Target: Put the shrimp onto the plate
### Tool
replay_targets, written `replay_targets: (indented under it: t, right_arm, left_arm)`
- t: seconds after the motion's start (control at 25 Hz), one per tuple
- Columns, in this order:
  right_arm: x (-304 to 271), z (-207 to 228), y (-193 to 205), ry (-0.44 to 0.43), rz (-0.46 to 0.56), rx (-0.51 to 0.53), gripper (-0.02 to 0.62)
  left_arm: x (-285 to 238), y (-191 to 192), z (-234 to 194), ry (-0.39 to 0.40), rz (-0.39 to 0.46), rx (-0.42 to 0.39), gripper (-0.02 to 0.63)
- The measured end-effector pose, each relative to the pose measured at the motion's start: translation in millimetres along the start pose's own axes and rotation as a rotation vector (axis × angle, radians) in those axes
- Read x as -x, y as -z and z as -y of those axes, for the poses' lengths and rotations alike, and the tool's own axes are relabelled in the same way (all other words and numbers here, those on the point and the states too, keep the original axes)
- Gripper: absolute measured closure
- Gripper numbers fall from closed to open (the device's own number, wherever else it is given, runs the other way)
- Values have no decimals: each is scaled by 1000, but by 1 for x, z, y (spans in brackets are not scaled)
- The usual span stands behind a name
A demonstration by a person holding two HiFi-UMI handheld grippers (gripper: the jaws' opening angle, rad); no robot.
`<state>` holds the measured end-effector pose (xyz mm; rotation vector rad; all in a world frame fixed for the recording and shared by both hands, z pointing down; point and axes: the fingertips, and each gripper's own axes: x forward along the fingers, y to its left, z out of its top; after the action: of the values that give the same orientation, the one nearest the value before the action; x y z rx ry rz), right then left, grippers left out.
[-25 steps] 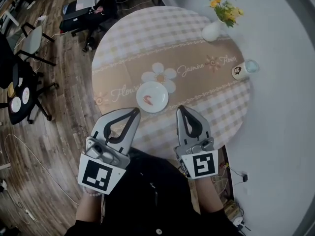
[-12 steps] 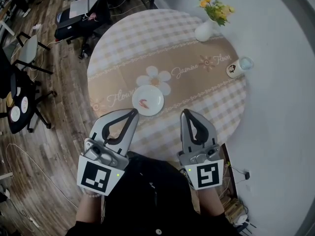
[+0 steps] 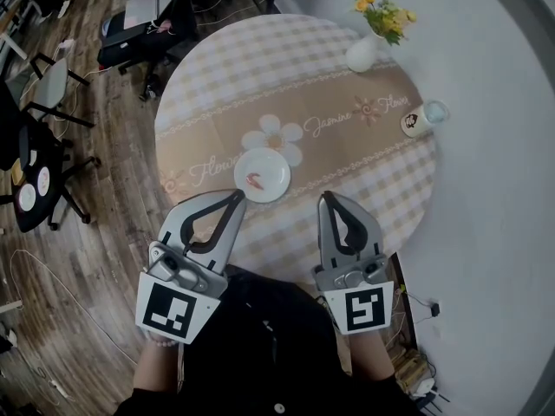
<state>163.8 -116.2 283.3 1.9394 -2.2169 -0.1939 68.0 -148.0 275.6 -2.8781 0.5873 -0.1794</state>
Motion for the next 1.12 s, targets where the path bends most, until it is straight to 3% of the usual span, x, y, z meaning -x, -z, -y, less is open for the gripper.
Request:
replay_targets:
  t: [1.12]
  right_arm:
    - [-6,-5,4,-14,-6,8,594]
  left_arm:
    - [0,3,-2,-5,-5,2,606]
